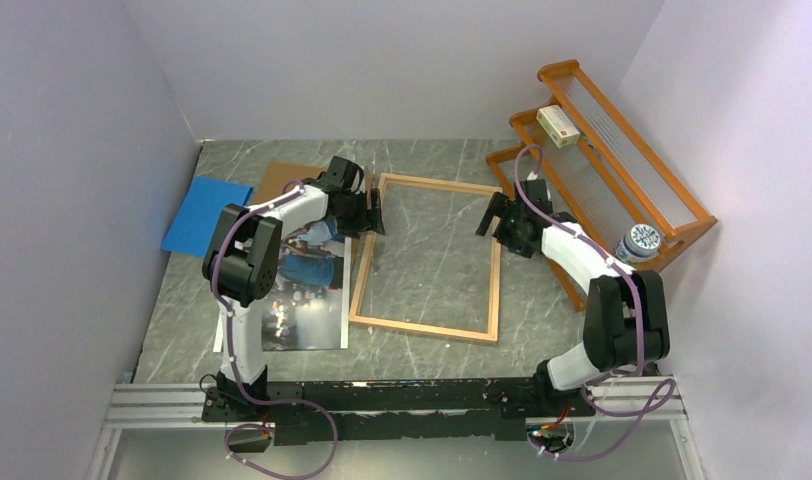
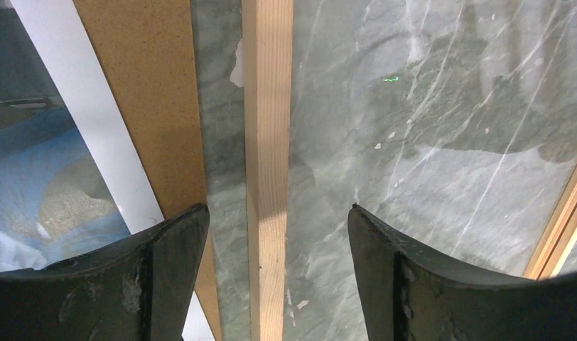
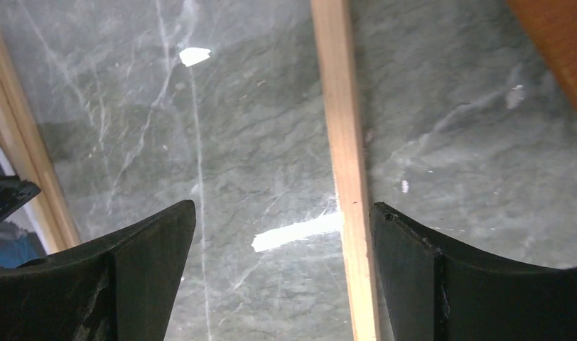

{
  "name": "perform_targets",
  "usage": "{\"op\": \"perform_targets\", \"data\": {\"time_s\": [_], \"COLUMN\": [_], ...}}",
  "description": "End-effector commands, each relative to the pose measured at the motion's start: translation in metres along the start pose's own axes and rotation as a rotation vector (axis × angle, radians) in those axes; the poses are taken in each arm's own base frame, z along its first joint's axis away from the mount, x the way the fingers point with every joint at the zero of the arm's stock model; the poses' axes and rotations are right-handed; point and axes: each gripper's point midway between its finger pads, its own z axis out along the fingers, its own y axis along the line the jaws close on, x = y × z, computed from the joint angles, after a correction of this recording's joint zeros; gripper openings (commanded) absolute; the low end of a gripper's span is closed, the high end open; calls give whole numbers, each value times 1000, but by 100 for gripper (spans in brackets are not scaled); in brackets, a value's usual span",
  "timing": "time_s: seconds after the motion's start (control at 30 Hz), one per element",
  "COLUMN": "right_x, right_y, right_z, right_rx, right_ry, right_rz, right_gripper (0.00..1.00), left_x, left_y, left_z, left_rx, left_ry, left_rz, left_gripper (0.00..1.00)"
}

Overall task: Put the photo into the frame
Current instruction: Place the photo frame item in the photo frame.

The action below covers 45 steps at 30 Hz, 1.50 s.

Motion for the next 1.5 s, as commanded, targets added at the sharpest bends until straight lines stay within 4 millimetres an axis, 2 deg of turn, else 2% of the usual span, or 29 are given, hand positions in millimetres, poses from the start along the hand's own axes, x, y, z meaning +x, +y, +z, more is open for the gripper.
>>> {"op": "perform_targets", "data": {"time_s": [0.0, 0.13, 0.27, 0.47, 0.67, 1.0, 1.13, 1.23, 1.3, 1.47], "right_x": [-18, -7, 3, 13, 14, -24, -33, -37, -40, -57], "right_y": [-14, -20, -17, 1, 20, 45, 45, 38, 29, 23], "right_z": [-12, 0, 12, 23, 33, 41, 45, 45, 39, 3], "right_rx": [102, 119, 92, -6, -69, -116, -98, -46, 10, 105], "right_ry": [-79, -37, 5, 65, 86, -34, -59, -77, -100, -205], "right_rz": [3, 6, 10, -7, -43, -122, -127, -107, -90, -55], "right_gripper": [95, 95, 95, 93, 86, 81, 81, 82, 85, 91], "left_x": [25, 28, 35, 46, 54, 54, 51, 48, 43, 23], "left_y": [7, 5, 4, -1, -11, -21, -20, -14, -9, 2], "left_z": [-1, -2, -2, -7, -18, -19, -21, -25, -33, -61], "left_rx": [-33, -18, -7, 26, 78, 140, 130, 81, 34, -77], "left_ry": [86, 95, 111, 150, 161, 163, 159, 142, 116, 34], "left_rz": [-22, -32, -48, -75, -89, -80, -76, -80, -75, -50], "left_gripper": [80, 80, 80, 75, 75, 74, 75, 77, 80, 85]}}
